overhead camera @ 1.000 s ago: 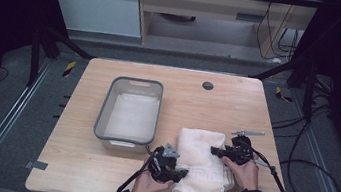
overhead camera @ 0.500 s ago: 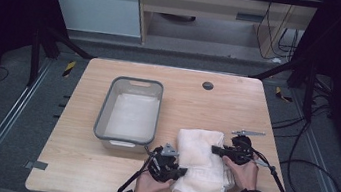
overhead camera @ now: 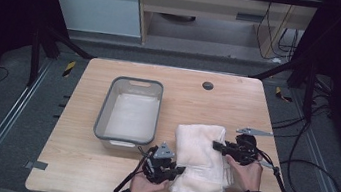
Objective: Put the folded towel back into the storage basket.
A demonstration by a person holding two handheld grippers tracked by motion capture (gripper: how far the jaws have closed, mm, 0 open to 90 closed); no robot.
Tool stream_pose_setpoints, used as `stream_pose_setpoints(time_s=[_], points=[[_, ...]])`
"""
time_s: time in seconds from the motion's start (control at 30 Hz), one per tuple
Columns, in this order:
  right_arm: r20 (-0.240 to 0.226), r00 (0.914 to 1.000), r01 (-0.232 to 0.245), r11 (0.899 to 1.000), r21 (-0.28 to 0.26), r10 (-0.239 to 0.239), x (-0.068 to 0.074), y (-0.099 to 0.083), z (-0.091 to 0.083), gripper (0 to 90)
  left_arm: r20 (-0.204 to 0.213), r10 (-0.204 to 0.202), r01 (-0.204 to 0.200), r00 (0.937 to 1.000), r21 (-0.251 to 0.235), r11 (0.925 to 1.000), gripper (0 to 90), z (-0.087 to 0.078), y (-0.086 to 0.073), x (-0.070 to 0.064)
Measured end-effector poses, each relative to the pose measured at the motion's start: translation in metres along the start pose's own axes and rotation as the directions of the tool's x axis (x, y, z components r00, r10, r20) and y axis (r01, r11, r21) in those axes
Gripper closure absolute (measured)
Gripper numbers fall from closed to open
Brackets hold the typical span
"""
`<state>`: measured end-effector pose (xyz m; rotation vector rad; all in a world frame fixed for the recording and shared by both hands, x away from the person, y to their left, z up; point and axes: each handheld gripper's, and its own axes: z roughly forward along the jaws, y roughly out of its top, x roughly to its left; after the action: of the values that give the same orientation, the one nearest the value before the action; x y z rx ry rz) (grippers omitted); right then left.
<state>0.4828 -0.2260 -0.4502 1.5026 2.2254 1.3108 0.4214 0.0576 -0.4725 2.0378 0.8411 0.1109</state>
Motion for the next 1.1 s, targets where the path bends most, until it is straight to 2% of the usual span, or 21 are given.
stream_pose_setpoints(time_s=[0.3, 0.37, 0.6, 0.63, 1.1], points=[[-0.026, 0.9995, 0.016, 0.998, -0.064, -0.018, 0.011, 0.009, -0.015, 66.7, 0.008, 0.02, -0.019, 0.9998, -0.06, 0.998, 75.8, -0.018, 0.007, 0.0], [-0.03, 0.9993, 0.019, 0.996, -0.082, -0.022, 0.013, 0.011, -0.019, 66.7, 0.014, 0.013, -0.012, 0.9998, -0.077, 0.9969, 75.9, -0.023, 0.01, -0.001], [-0.036, 0.999, 0.023, 0.993, -0.115, -0.028, 0.019, 0.016, -0.027, 66.7, 0.02, 0.018, -0.016, 0.9996, -0.095, 0.9954, 75.9, -0.03, 0.015, -0.001], [-0.04, 0.9988, 0.023, 0.992, -0.124, -0.028, 0.019, 0.017, -0.028, 66.7, 0.019, 0.016, -0.014, 0.9997, -0.11, 0.9938, 75.9, -0.033, 0.017, -0.002], [-0.043, 0.9981, 0.035, 0.982, -0.188, -0.044, 0.029, 0.029, -0.042, 66.7, -0.008, 0.039, -0.04, 0.9992, -0.153, 0.9874, 75.9, -0.051, 0.031, -0.006]])
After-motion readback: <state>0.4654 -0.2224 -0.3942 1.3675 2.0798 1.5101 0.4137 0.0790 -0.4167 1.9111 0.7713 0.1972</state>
